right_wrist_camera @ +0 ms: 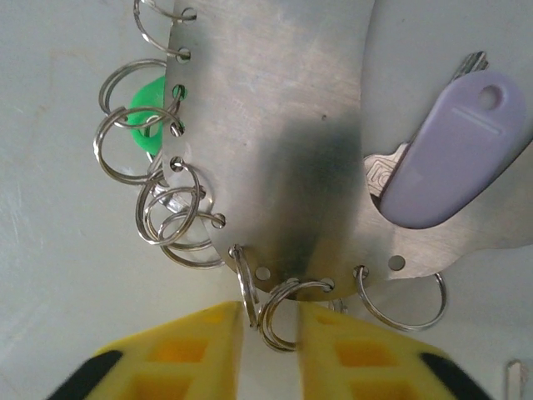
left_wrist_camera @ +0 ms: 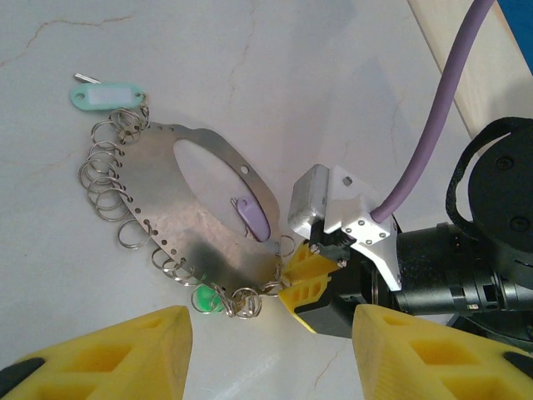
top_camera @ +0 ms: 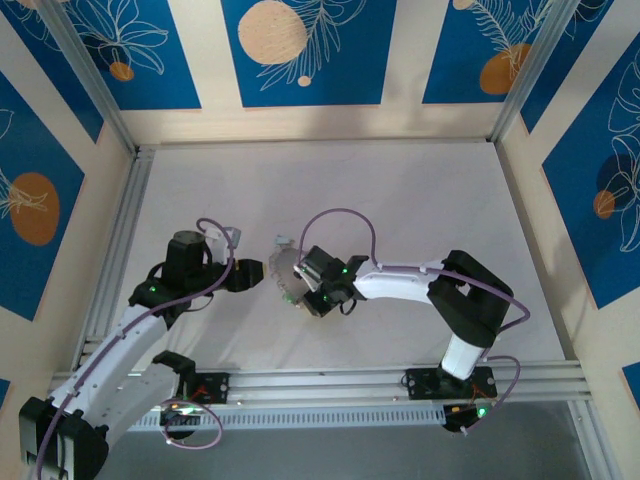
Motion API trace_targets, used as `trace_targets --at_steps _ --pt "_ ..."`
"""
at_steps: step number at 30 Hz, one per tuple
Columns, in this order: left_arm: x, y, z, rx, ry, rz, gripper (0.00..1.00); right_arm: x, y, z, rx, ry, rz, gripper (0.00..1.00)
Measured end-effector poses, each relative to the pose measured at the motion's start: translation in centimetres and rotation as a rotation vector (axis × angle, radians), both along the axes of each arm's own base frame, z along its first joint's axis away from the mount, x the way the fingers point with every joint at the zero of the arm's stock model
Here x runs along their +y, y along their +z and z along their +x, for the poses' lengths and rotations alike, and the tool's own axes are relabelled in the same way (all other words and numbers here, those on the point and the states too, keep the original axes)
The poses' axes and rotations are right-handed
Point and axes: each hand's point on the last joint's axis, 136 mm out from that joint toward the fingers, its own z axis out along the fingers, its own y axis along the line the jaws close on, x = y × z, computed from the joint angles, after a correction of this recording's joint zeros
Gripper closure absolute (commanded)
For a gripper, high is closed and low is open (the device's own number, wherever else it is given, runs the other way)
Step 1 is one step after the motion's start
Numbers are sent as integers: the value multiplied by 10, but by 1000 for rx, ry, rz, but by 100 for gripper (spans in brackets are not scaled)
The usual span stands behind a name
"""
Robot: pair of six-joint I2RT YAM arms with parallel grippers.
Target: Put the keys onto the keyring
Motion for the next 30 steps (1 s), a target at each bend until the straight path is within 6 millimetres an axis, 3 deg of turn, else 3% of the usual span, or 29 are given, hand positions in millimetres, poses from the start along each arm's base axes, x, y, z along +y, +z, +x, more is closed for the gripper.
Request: trace_targets --at_steps 3,14,18,22,30 --pt "0 0 0 0 0 0 47 1 1 1 -5 8 2 70" --pt "1 1 -1 -3 -1 2 47 13 11 5 -19 29 33 80" --pt "2 -2 -2 -1 -5 13 47 16 10 6 -18 36 38 80" --pt "2 -2 -3 -1 -6 13 47 16 10 6 -19 42 36 72" --pt "3 -1 -3 -6 -6 15 47 15 7 5 -19 50 36 75"
